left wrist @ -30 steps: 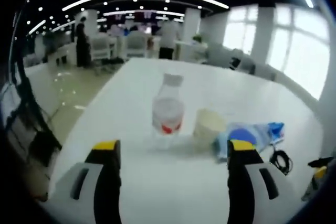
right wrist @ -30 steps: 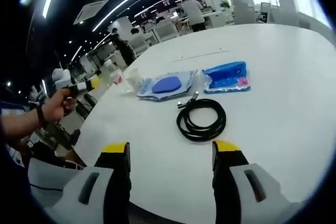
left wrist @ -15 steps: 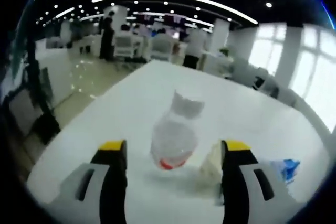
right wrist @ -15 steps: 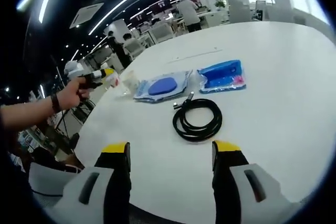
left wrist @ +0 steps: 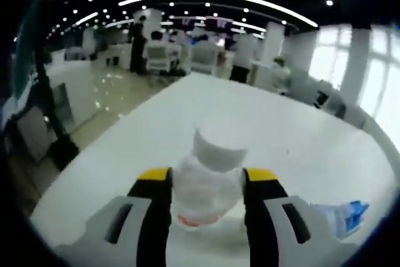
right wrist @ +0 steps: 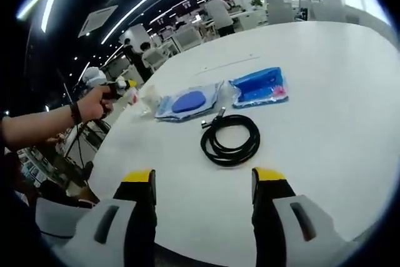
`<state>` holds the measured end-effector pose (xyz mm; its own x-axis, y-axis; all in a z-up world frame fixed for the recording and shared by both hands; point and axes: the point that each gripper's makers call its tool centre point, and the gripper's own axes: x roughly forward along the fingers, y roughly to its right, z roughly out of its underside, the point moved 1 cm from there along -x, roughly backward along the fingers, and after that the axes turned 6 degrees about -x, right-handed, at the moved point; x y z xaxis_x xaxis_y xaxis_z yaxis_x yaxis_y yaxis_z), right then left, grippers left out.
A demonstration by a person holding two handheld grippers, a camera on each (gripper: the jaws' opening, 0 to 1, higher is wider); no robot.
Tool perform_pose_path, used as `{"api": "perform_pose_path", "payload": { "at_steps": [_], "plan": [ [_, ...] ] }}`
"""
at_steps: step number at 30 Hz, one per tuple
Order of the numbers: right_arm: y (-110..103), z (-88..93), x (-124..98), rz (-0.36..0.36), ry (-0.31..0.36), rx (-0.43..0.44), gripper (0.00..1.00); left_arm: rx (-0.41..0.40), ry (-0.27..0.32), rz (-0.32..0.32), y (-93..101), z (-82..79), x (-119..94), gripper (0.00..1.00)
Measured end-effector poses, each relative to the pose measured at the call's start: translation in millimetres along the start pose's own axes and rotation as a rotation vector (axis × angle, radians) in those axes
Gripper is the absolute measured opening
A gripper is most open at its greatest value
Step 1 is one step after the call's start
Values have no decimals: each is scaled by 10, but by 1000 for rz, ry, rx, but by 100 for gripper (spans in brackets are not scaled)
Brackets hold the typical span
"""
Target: Arrange the tabletop items into an orderly group along one side of the table until the central work area is clear of visible clutter.
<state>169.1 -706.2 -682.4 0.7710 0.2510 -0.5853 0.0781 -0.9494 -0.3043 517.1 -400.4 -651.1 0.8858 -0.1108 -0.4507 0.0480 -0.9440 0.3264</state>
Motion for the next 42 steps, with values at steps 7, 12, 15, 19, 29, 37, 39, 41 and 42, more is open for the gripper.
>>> {"api": "perform_pose_path", "payload": {
  "at_steps": [7,12,15,19,29,37,39,41,42],
  "plan": [
    [19,-17,2,8,7,10,61,68,-27,88,11,6,-25,41],
    [-14,-12,8,2,-1,-12,61,113,-79,186,85,35,-24,41],
    [-13,-15,9,1,1,-9,61,133,-95,228,106,43,-39,41],
    [-15,-13,3,1,-1,-9,61,160,-124,295,148,69,-61,41],
    [-36,-10,0,-3,-3,-18,60,237,-169,391,208,131,-121,41],
    [-90,2,15,-18,-13,-47,60,247,-183,413,238,166,-145,41],
    [-95,4,18,-19,-16,-52,60,242,-179,413,240,169,-144,41],
    [-101,3,22,-23,-17,-56,60,227,-172,402,232,157,-129,41],
    [-97,2,24,-23,-17,-57,60,225,-173,401,233,157,-127,41]
  ]
}}
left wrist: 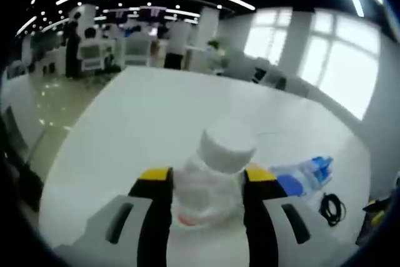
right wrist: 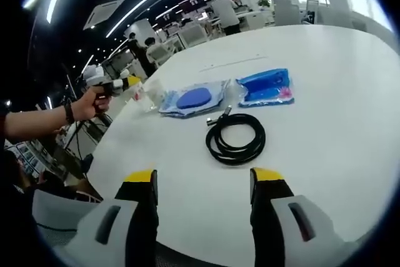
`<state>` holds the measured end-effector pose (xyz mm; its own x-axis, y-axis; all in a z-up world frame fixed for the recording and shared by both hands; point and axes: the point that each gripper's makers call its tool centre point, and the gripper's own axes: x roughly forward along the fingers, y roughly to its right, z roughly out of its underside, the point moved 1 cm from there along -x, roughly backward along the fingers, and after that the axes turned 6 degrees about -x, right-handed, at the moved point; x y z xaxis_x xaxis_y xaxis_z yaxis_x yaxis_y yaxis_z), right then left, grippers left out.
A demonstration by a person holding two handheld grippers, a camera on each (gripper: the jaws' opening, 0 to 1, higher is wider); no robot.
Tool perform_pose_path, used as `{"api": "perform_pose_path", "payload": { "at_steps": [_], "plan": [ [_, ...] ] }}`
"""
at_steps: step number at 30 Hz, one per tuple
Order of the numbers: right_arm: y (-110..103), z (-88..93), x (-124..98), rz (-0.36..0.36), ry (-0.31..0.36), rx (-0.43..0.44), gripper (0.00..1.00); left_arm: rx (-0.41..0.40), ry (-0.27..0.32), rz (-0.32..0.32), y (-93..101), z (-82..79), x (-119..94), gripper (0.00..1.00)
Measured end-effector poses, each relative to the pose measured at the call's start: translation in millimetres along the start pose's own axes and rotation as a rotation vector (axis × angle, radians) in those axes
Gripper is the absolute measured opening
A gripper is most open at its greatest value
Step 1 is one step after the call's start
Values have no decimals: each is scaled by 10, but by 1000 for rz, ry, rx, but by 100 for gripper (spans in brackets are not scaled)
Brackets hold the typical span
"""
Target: Arrange the tabletop items into an orderly group along one side of the table until the central work area is clear of visible clutter.
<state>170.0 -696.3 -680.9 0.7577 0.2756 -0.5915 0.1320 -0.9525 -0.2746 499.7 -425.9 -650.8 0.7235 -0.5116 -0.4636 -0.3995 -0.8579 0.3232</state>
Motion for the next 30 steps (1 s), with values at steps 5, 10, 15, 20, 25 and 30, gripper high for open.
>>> {"api": "perform_pose_path", "payload": {
  "at_steps": [5,10,15,20,25,30],
  "plan": [
    [13,-5,-3,4,4,0,60,0,10,-13,-21,-10,20,46],
    [33,-12,-22,8,10,9,60,-2,23,0,11,-34,-6,62],
    [22,-19,-14,3,14,15,60,31,5,0,43,13,-114,67],
    [-11,-17,4,-5,10,4,60,28,16,-7,63,81,-285,70],
    [-33,-8,6,-13,4,-1,60,27,13,-10,123,229,-450,72],
    [-49,1,9,-18,1,-4,60,22,8,-6,248,391,-628,73]
  ]
}}
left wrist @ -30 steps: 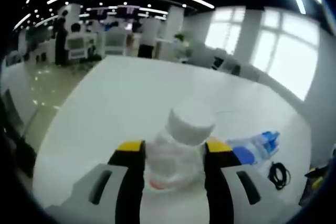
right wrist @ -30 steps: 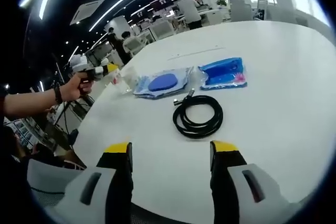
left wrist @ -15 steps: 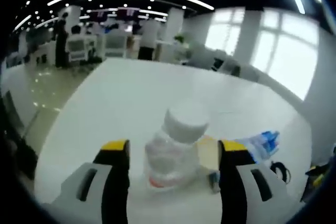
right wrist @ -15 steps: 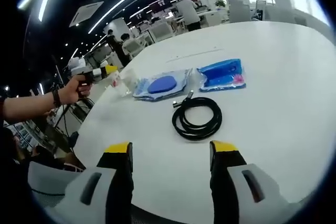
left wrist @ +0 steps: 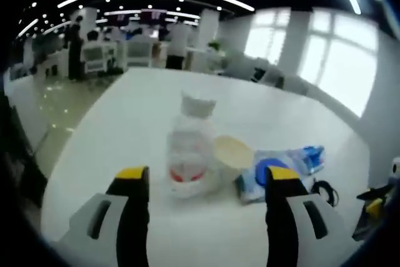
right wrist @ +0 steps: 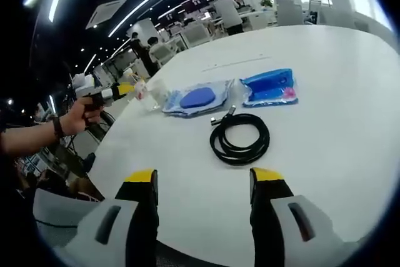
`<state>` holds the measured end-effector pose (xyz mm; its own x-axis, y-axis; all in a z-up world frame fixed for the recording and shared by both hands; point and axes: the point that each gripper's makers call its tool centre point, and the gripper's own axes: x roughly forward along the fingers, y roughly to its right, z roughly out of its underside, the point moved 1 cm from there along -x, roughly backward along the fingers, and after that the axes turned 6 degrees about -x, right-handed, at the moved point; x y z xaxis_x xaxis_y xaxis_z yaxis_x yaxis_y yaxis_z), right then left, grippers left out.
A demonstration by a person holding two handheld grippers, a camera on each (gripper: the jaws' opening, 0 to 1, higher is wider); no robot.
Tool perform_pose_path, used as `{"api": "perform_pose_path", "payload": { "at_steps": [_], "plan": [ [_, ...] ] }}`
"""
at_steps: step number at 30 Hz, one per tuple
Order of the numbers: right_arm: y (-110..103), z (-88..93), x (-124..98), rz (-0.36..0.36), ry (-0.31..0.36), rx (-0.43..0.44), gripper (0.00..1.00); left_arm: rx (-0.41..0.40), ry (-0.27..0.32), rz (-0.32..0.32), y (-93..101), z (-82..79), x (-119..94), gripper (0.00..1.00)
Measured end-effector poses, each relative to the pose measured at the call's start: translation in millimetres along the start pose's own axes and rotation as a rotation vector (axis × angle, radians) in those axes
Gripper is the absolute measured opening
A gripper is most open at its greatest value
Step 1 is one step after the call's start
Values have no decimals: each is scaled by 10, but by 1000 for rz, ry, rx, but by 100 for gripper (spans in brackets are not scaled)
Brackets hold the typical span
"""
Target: Arrange the tabletop items into an orderly group along one side of the table until the central work area is clear of visible clutter.
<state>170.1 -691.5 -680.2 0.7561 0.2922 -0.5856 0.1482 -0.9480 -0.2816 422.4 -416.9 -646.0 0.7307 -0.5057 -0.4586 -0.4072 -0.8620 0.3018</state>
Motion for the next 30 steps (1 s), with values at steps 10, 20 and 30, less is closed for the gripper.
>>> {"api": "perform_pose_path", "payload": {
  "at_steps": [10,20,30],
  "plan": [
    [-38,8,11,-12,-5,-9,60,70,-24,35,322,229,-386,78],
    [-29,14,-6,-11,-3,3,60,88,-46,-3,345,390,-695,82],
    [-76,-3,-11,-22,5,-13,60,112,-62,-8,452,621,-977,85]
  ]
}}
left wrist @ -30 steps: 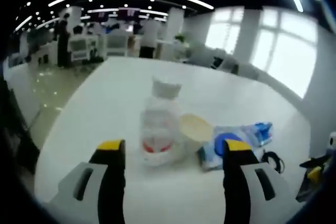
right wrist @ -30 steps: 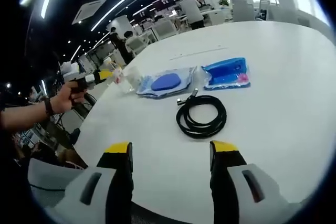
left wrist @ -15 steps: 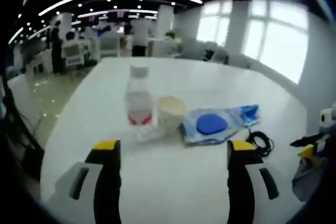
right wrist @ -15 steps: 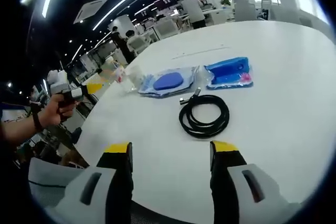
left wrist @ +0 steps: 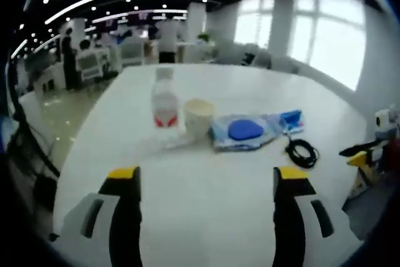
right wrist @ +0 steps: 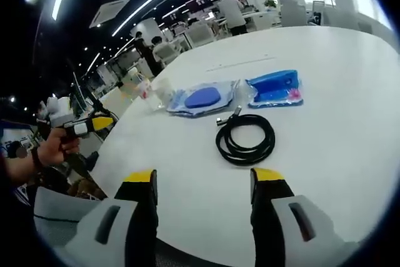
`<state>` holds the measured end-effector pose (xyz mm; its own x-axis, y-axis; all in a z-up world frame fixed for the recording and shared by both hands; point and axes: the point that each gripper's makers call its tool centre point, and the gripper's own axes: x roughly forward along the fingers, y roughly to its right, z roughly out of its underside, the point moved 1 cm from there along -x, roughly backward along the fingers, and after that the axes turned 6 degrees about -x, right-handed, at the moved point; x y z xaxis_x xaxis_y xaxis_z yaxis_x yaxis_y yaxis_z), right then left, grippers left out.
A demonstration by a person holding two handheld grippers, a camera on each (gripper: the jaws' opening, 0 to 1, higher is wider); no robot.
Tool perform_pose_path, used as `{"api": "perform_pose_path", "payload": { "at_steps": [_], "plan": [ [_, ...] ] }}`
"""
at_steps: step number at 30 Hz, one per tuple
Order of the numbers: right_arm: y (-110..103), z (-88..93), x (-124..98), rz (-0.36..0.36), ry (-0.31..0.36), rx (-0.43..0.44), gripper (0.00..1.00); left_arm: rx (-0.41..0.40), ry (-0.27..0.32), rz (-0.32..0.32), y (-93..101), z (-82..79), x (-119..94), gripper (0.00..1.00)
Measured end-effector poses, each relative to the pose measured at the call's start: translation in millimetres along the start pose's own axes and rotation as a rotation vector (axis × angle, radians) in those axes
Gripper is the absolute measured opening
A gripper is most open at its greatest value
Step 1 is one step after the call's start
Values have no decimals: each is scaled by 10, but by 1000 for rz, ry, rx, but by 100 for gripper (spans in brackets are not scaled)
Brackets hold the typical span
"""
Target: Arrange the tabletop items into an orderly group along one side of the table until the central work area is clear of visible clutter.
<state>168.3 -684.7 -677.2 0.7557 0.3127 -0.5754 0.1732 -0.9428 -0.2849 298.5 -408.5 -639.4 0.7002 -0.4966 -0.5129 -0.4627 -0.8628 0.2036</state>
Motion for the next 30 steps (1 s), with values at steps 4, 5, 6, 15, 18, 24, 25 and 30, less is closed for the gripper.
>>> {"api": "perform_pose_path", "payload": {
  "at_steps": [4,5,6,15,18,24,25,30],
  "plan": [
    [3,-8,-4,9,-1,-15,60,-51,13,-15,-53,58,-81,85],
    [4,-10,-4,10,-1,-17,60,-58,14,-17,-57,65,-92,85],
    [9,-10,-4,13,-2,-23,60,-75,18,-23,-64,82,-126,85],
    [38,-55,-42,39,7,-43,62,-61,-19,-17,-71,249,-240,90],
    [50,-74,-61,45,11,-45,63,-90,-24,-22,-82,309,-265,90],
    [-45,-55,-251,36,18,-36,64,-95,-14,-25,-58,279,-280,90],
    [-48,-30,-271,37,17,-36,65,-99,-21,-24,-50,309,-263,90],
    [-20,-86,-279,59,35,-53,65,-66,-52,-17,-2,395,-234,90]
  ]
}}
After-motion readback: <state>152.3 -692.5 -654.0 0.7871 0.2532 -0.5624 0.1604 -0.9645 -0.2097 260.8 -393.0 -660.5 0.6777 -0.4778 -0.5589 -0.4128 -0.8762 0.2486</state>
